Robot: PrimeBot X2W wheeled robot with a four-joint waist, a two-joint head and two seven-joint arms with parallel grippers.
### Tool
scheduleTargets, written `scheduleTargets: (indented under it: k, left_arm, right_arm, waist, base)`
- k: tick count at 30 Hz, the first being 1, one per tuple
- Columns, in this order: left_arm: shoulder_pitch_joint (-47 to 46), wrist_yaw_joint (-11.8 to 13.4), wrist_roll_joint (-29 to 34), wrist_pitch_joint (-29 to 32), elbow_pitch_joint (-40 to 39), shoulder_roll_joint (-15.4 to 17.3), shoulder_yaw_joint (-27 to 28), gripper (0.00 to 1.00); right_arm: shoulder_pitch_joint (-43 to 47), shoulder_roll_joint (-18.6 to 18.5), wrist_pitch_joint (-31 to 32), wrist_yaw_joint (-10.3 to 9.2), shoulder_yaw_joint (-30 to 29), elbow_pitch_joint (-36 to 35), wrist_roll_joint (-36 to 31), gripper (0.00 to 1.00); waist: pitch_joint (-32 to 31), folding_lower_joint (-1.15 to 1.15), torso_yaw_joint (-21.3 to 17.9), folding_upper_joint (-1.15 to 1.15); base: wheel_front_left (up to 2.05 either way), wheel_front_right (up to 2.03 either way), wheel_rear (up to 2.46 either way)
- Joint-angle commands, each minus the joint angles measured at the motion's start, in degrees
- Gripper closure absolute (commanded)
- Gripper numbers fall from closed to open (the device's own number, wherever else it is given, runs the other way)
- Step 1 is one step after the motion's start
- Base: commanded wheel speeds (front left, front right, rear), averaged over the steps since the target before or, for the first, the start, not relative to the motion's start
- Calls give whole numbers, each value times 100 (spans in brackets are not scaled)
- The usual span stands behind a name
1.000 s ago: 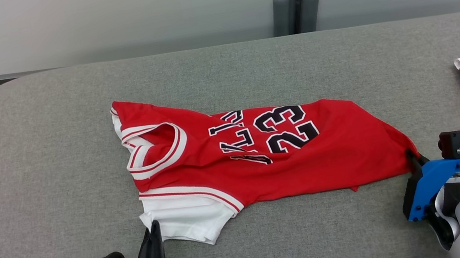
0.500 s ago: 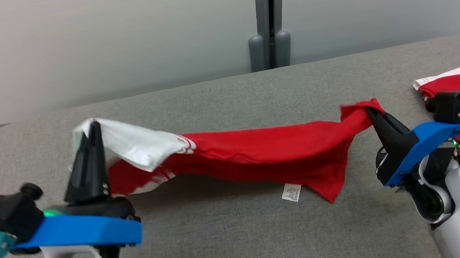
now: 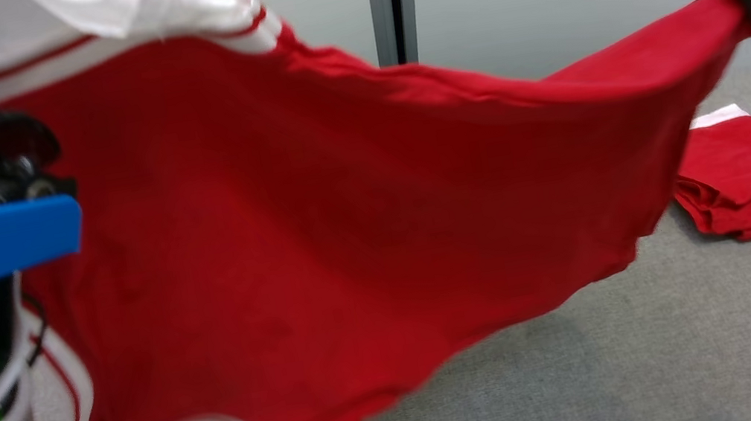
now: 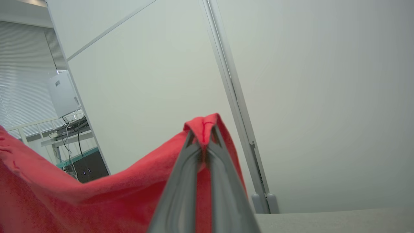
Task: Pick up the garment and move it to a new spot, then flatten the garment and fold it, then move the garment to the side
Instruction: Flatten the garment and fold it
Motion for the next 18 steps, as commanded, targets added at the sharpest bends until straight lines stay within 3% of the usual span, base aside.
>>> scheduleTargets:
  k: [1,5,9,13,18]
  left_arm:
    - [-287,-24,14,105,-32,49,-27,100]
    - [-814,-54,12,356,117,138,-97,100]
    - [-1184,-148,96,520,528,223,-282,100]
    - [-1599,-241,370,486,1144,330,-491,100]
    - [-2503,-337,761,286,2188,448,-707,100]
  right_arm:
    - [-16,38,139,1,-123,-327,15,100]
    - [-169,80,556,1,-340,-967,68,100]
    - [-456,86,868,1,-412,-1018,-142,100]
    - [-1012,87,989,1,-313,-485,-351,100]
    - [-2248,-7,727,1,-56,628,-1230,100]
  waist:
    - [29,1,-39,0]
    - [221,1,-146,0]
    - [574,1,-238,0]
    - [1001,1,-318,0]
    - [1510,1,-406,0]
  base:
    - [0,0,0]
    - [0,0,0]
    - [0,0,0]
    - [0,0,0]
    - [0,0,0]
